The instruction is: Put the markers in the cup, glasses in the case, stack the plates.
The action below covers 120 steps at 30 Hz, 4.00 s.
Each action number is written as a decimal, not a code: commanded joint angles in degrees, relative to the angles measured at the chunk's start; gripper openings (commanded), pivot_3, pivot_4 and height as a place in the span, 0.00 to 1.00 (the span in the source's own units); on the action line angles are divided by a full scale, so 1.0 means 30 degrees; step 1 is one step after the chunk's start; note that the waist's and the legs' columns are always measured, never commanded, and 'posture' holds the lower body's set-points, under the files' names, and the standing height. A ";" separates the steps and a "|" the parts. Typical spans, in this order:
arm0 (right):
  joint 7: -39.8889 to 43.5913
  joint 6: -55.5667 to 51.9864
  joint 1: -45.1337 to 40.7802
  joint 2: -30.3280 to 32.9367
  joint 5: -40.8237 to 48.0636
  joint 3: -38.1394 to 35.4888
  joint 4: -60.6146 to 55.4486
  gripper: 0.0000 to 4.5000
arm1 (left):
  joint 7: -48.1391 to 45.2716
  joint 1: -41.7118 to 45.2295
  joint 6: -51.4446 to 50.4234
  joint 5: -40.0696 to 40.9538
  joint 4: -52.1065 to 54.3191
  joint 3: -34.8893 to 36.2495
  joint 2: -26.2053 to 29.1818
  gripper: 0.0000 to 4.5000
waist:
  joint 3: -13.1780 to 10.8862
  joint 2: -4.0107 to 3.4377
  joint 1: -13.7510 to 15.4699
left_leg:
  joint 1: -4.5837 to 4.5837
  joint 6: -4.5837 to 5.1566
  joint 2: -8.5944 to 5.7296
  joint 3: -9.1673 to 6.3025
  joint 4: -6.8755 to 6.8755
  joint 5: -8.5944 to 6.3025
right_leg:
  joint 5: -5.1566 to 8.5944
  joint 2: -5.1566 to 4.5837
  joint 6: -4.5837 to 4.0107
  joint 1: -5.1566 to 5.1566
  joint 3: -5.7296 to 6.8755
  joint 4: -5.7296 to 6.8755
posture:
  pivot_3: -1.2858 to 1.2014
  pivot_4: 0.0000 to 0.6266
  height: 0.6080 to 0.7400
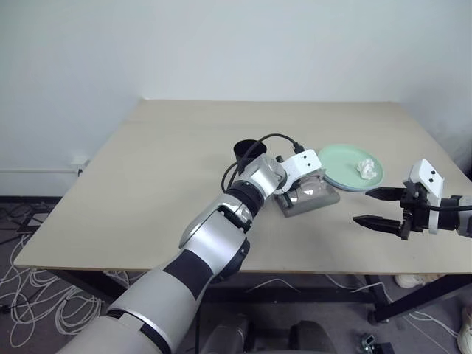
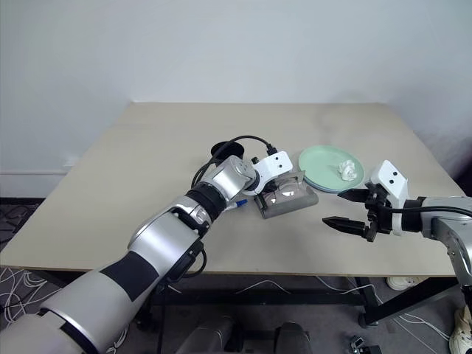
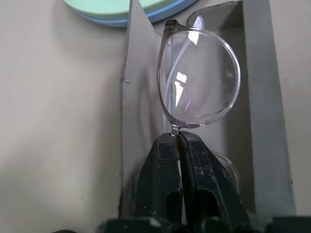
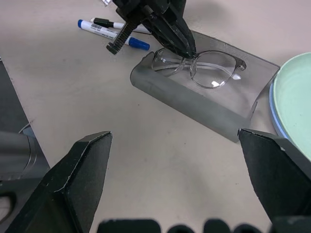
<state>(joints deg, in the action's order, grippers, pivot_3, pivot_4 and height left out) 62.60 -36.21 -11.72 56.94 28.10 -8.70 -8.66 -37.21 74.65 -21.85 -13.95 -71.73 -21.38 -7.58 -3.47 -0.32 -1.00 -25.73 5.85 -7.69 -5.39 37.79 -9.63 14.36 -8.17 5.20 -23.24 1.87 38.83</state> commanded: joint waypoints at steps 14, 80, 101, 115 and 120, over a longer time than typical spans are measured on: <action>0.0015 -0.0091 -0.0137 0.0175 0.0437 -0.0832 -0.0897 1.00 | -0.0955 -0.0606 -0.0943 -0.0739 0.0407 -0.0250 -0.0499 0.00 | 0.0003 -0.0002 -0.0001 | 0.0000 0.0011 0.0000 0.0002 0.0000 -0.0009 | 0.0002 0.0006 0.0002 0.0002 -0.0009 -0.0006 | 0.52 0.00 0.64; 0.0748 0.0347 -0.1638 0.0279 -0.0164 0.0129 0.0506 1.00 | -0.3835 -0.0843 -0.0567 0.0324 0.6473 -0.0127 0.2724 0.17 | 0.0021 -0.0016 0.0025 | 0.0032 0.0045 -0.0005 0.0020 0.0032 -0.0089 | -0.0008 0.0081 -0.0004 -0.0046 -0.0172 -0.0021 | 0.52 0.00 0.64; 0.0344 0.0141 -0.1375 0.0237 -0.0010 -0.0081 0.0085 1.00 | -0.7568 -0.4147 -0.0438 -0.1025 1.0713 -0.3307 0.3457 0.02 | 0.0026 -0.0025 0.0511 | 0.0028 0.0046 -0.0026 0.0040 0.0035 -0.0089 | -0.0011 0.0086 -0.0004 -0.0068 -0.0221 -0.0021 | 0.52 0.00 0.64; 0.0505 0.0341 -0.1647 0.0191 -0.0097 0.0118 0.0439 1.00 | -0.9240 -0.7669 -0.3854 -0.1171 1.8005 -0.4947 0.5765 0.02 | 0.0037 -0.0042 0.0509 | 0.0052 0.0046 -0.0026 0.0036 0.0028 -0.0090 | -0.0018 0.0097 -0.0019 -0.0057 -0.0235 -0.0020 | 0.52 0.00 0.64; 0.0480 0.0430 -0.1831 0.0075 -0.0177 0.0349 0.0567 1.00 | -0.8992 -0.8115 -0.4614 -0.0992 1.8998 -0.4848 0.6161 0.02 | 0.0038 -0.0045 0.0508 | 0.0064 0.0046 -0.0025 0.0036 0.0027 -0.0089 | -0.0033 0.0106 -0.0042 -0.0058 -0.0246 -0.0017 | 0.52 0.00 0.64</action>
<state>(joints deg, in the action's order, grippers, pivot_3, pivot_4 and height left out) 63.93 -35.88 -15.45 57.04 27.91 -6.83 -7.00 -64.20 50.74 -34.71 -17.08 -15.69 -35.54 10.45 -3.36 -0.45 0.53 -25.52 5.99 -7.77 -5.29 37.87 -9.90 14.25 -7.84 5.07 -23.41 1.11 38.78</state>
